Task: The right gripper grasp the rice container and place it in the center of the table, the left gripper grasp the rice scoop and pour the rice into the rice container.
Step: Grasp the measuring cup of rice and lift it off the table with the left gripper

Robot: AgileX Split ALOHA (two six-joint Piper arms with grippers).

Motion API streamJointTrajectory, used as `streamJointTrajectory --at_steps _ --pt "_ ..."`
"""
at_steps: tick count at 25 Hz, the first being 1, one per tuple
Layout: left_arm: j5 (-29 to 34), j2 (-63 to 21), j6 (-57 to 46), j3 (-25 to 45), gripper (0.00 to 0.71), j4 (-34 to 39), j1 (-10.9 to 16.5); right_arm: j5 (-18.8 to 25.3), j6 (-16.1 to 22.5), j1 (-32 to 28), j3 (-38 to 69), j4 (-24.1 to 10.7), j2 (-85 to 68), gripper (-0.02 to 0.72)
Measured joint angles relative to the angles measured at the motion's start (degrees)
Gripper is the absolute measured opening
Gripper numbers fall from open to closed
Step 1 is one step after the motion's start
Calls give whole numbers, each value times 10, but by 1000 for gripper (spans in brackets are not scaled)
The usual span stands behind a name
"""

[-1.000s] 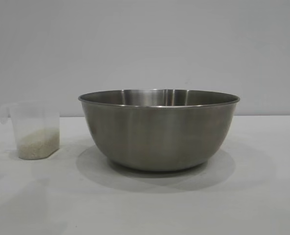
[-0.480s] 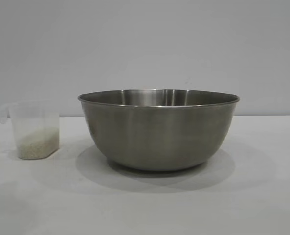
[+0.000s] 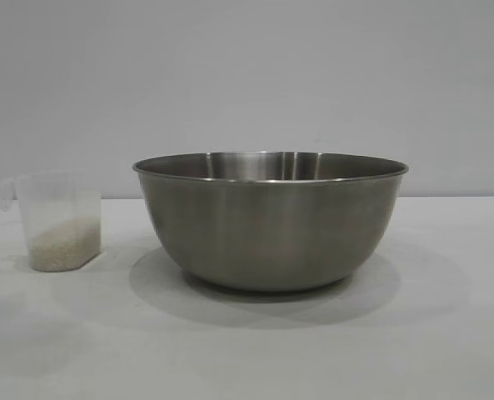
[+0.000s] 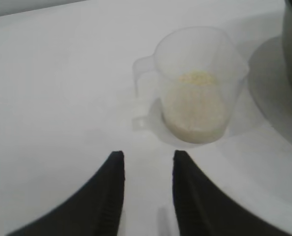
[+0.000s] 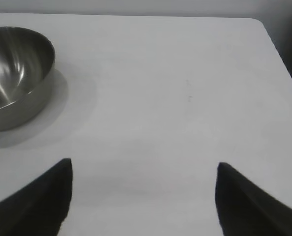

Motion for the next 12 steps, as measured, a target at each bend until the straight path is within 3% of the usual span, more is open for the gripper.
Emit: streamJointTrajectory --at_steps 12 --pt "0 54 6 -54 225 -30 0 0 0 0 0 0 0 537"
